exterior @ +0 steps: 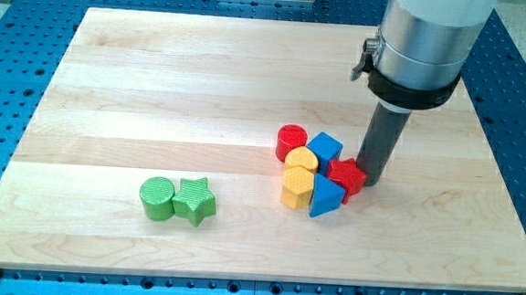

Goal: Place the red star in between the blue blocks

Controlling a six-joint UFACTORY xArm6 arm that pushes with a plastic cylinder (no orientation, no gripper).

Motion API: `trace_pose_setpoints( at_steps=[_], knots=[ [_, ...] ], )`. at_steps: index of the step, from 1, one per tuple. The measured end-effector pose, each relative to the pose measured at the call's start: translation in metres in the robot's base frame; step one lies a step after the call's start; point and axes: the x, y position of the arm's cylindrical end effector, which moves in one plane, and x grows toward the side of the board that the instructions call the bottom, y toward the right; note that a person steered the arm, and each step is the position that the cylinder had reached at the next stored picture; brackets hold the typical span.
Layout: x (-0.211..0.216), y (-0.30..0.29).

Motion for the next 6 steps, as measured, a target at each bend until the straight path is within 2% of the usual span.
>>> trace_pose_setpoints(
  at_steps=[1,2,3,4,5,6],
  knots=[
    [0.034,0.047],
    [0.058,0.017],
    [0.036,0.021],
    [0.019,-0.01],
    [0.025,-0.024],
    [0.023,-0.002]
  ],
)
